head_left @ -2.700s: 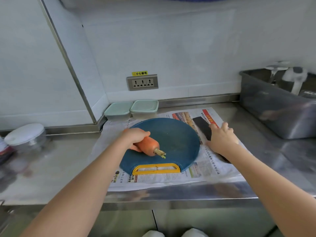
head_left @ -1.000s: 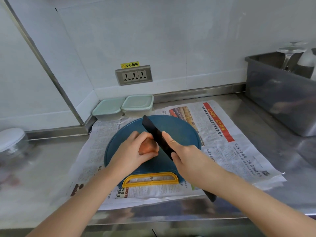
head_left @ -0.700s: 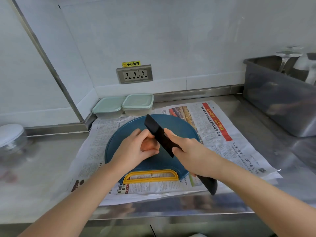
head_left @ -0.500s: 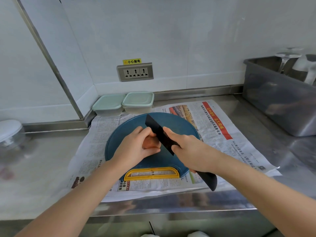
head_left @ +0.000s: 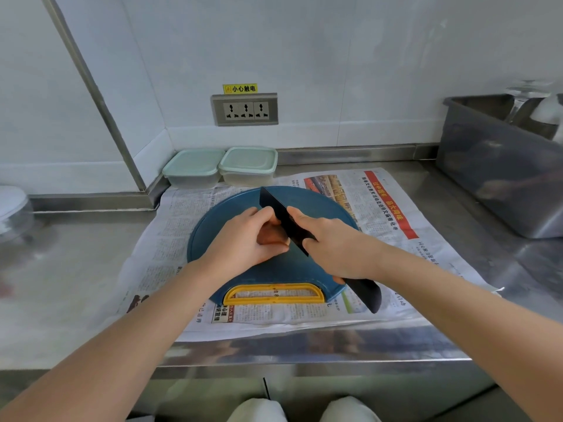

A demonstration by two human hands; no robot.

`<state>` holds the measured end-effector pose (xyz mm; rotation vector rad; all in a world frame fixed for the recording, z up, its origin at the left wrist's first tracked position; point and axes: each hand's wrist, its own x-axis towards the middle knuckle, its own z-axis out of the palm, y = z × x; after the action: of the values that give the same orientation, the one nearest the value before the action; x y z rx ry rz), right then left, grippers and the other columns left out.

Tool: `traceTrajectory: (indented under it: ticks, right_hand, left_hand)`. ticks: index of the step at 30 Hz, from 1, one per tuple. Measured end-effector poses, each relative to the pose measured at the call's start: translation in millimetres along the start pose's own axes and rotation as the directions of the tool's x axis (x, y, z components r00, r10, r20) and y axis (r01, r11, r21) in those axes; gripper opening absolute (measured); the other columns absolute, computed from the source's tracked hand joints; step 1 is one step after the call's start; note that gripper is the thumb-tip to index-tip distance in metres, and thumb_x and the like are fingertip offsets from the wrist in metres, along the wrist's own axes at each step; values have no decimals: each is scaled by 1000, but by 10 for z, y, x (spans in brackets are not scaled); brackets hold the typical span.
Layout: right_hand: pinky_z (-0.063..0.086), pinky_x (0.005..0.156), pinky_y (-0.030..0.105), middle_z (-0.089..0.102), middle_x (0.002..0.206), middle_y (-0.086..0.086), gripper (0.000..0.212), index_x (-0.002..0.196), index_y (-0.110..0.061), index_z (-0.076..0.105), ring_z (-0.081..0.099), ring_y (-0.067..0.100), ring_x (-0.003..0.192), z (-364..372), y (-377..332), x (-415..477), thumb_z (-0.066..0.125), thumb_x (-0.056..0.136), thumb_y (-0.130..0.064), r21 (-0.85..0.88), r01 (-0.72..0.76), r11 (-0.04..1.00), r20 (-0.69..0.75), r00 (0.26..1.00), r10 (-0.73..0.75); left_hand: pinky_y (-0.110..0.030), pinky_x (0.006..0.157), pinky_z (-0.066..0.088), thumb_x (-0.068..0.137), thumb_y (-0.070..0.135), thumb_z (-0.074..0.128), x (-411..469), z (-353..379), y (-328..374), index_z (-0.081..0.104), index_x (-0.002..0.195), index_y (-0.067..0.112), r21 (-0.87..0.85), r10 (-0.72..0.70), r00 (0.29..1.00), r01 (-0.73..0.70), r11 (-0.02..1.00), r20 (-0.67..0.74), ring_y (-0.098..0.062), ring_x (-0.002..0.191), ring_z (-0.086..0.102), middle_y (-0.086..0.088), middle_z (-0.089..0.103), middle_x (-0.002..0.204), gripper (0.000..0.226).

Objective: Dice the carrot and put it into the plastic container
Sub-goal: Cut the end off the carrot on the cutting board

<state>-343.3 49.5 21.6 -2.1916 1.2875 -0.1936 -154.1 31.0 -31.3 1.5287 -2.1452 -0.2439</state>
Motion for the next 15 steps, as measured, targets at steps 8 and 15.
traceTrajectory:
  ticks: [8,15]
  right_hand:
    - [49,44,22,41,84,-5,62,151,-39,8,54,17,58,-66,21,105,32,101,-13,34,-29,999,38,999,27]
    - [43,38,16,40,80,-6,64,153,-31,4,55,19,53,101,59,186,30,100,-8,-36,8,999,-1,1000,-8]
  left_hand:
    - [-29,77,48,78,38,73,81,-16,-8,58,102,25,18,32,999,-32,999,25,-12,92,59,7,62,100,31]
    - [-33,73,52,73,37,77,98,-25,-65,56,88,28,-97,-27,999,31,995,37,-4,81,62,10,64,89,28]
